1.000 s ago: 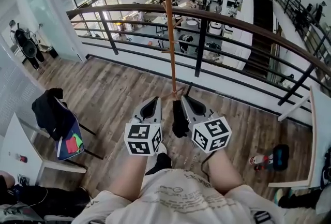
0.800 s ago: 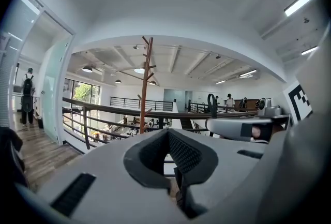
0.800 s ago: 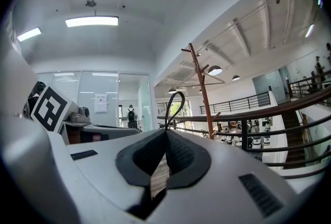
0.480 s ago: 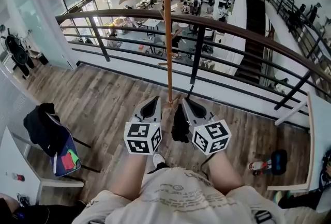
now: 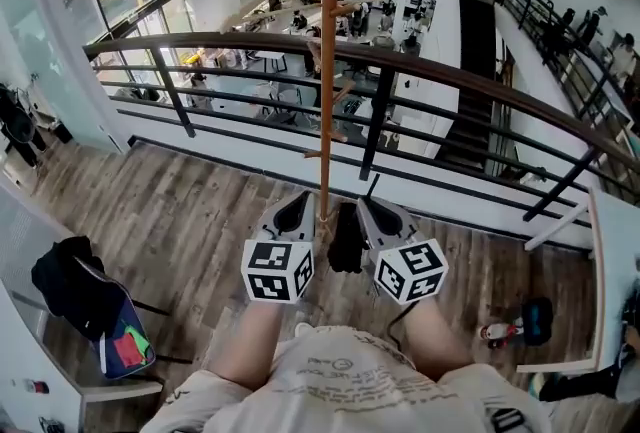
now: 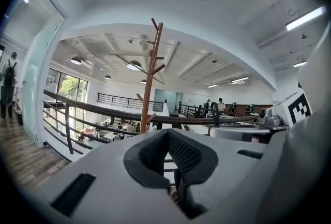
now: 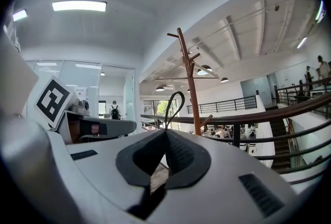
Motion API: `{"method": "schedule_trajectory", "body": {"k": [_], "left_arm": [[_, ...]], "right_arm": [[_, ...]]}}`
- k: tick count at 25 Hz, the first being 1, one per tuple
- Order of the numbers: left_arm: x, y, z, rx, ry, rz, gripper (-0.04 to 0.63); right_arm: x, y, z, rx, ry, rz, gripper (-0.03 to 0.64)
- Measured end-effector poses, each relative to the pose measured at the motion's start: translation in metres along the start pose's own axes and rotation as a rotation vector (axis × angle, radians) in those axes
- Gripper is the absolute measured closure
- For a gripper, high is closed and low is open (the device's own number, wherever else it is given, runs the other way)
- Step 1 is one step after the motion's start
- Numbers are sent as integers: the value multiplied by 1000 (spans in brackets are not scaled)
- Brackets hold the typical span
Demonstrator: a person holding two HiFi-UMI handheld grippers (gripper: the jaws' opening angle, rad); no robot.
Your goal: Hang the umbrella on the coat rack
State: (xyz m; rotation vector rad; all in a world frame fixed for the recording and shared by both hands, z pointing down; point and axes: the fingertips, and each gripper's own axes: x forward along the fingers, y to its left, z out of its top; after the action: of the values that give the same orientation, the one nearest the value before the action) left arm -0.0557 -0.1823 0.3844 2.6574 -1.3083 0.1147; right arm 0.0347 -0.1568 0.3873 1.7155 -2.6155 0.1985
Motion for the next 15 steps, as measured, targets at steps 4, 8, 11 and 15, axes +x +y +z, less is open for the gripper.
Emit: {"method": "schedule_trajectory", "body": {"k": [4, 8, 11, 15], "left_arm": [[21, 19, 2, 3, 6, -30, 597], [42, 33, 2, -4, 26, -37, 597], [57, 42, -1, -2, 41, -29, 597], [81, 58, 1, -4, 46, -6, 597]], "right_arm": [[27, -15, 2, 2, -4, -42, 614], [51, -33, 0, 9, 9, -70, 615], [68, -50, -8, 20, 30, -82, 614], [94, -74, -21, 10, 63, -78, 614]]}}
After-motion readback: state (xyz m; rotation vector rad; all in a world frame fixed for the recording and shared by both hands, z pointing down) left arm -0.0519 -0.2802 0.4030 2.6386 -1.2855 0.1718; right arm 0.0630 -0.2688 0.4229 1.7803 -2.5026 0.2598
